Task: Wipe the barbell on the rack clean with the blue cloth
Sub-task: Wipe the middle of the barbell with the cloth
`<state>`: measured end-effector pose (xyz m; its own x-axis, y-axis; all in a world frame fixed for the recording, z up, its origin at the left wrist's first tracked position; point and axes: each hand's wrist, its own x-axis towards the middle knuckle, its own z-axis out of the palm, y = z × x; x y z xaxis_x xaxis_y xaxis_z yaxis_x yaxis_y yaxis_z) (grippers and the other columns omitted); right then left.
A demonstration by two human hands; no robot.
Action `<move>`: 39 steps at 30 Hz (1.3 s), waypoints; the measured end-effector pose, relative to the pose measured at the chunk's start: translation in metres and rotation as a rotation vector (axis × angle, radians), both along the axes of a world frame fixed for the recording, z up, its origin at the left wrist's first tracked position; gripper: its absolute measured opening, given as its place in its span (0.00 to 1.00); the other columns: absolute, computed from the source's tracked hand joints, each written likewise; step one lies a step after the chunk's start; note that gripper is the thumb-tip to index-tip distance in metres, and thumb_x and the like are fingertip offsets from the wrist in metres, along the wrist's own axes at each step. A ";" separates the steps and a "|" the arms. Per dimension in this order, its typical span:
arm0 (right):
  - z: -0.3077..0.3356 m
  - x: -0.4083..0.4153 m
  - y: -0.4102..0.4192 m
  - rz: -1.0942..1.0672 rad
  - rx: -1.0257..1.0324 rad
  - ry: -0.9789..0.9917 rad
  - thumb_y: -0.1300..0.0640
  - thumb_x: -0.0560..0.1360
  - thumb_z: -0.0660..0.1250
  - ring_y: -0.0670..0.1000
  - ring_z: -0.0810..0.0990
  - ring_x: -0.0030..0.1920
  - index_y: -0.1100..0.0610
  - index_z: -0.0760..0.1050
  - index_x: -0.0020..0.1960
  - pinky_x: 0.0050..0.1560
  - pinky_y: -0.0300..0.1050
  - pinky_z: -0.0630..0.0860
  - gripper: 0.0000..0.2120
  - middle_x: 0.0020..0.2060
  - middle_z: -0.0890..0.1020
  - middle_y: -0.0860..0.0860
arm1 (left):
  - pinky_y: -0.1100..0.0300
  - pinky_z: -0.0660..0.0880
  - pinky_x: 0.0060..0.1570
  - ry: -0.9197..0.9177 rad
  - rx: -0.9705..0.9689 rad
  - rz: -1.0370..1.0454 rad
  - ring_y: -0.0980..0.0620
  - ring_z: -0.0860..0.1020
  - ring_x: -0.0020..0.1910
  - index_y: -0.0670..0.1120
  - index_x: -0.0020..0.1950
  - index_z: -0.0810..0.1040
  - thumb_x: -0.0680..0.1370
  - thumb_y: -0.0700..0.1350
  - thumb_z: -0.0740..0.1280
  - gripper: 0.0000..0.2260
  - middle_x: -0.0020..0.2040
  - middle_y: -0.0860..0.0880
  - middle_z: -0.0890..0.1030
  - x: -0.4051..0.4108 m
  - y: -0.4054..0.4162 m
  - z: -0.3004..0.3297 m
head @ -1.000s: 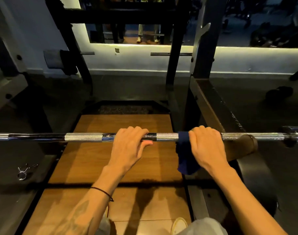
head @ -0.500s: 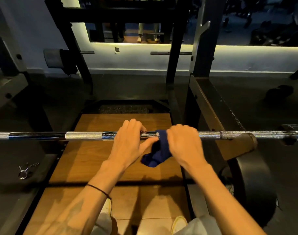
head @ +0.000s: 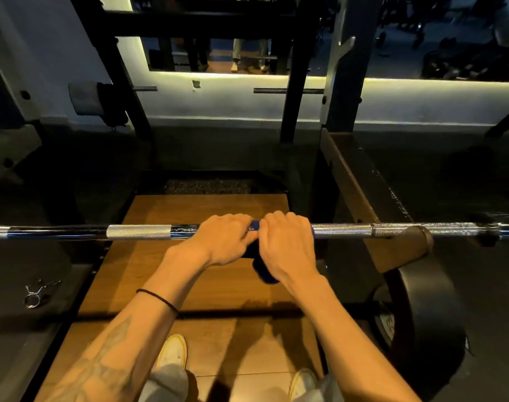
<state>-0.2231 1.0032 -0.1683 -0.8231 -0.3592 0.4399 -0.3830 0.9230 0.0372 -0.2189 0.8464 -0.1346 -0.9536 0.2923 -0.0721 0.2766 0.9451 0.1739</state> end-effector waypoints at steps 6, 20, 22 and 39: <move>0.007 -0.014 0.071 0.013 0.030 0.023 0.53 0.79 0.52 0.61 0.75 0.32 0.52 0.70 0.36 0.34 0.56 0.64 0.15 0.32 0.75 0.54 | 0.49 0.72 0.50 0.282 -0.005 -0.035 0.44 0.78 0.52 0.48 0.62 0.74 0.83 0.55 0.58 0.14 0.54 0.48 0.79 0.011 -0.001 -0.012; 0.003 0.006 -0.008 -0.058 -0.068 -0.027 0.50 0.81 0.49 0.51 0.69 0.39 0.48 0.67 0.41 0.44 0.50 0.64 0.13 0.39 0.72 0.47 | 0.60 0.64 0.50 0.557 0.377 0.177 0.56 0.68 0.43 0.49 0.52 0.73 0.72 0.42 0.74 0.13 0.46 0.56 0.71 0.033 0.018 -0.035; 0.000 0.003 -0.004 0.029 -0.033 -0.024 0.50 0.82 0.48 0.50 0.65 0.38 0.48 0.65 0.42 0.43 0.49 0.59 0.13 0.39 0.69 0.46 | 0.58 0.63 0.46 0.463 0.259 0.163 0.56 0.68 0.42 0.52 0.49 0.68 0.75 0.51 0.71 0.13 0.45 0.57 0.68 0.028 0.016 -0.021; 0.010 0.007 0.006 -0.121 -0.029 -0.034 0.53 0.82 0.54 0.54 0.76 0.39 0.52 0.75 0.42 0.43 0.52 0.67 0.14 0.38 0.78 0.50 | 0.51 0.71 0.52 0.120 -0.013 0.018 0.47 0.77 0.55 0.49 0.57 0.75 0.83 0.58 0.56 0.15 0.55 0.49 0.80 0.003 0.015 -0.001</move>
<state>-0.2161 1.0087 -0.1586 -0.8742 -0.2437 0.4200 -0.2691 0.9631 -0.0012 -0.2159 0.8614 -0.1361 -0.9608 0.2746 0.0391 0.2773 0.9522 0.1282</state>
